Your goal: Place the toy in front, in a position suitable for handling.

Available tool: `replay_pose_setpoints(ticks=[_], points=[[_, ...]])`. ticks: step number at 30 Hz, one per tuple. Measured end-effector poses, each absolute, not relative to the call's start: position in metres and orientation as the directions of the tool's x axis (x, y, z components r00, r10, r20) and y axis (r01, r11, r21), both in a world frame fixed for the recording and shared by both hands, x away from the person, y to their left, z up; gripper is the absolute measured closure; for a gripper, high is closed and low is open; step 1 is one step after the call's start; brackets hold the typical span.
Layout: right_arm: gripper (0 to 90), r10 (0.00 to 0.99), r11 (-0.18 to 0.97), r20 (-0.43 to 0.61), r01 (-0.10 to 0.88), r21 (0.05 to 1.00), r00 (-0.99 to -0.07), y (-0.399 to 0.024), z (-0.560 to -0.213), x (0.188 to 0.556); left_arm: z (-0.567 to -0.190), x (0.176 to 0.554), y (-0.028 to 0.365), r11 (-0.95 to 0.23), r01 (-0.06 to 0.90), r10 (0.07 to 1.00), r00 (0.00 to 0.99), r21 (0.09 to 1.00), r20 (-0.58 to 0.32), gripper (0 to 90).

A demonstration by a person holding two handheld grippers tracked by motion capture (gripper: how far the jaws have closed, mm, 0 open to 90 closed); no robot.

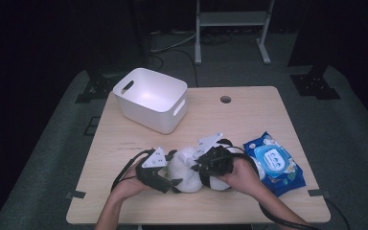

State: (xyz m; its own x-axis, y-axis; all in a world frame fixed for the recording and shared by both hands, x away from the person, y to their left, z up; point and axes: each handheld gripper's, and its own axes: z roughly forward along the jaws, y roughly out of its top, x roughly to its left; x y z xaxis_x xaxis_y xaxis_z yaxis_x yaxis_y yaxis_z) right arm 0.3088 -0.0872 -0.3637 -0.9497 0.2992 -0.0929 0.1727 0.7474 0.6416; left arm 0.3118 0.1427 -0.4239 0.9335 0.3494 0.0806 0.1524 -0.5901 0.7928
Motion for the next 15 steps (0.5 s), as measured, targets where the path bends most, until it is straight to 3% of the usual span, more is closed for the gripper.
replay_pose_setpoints(ticks=[15], points=[[81.5,0.35,0.724,-0.051,0.236,0.648,-0.935,-0.115,-0.353,0.311,-0.423,0.313,0.142,-0.582,0.156,0.356,0.931,0.798,0.078,14.7]])
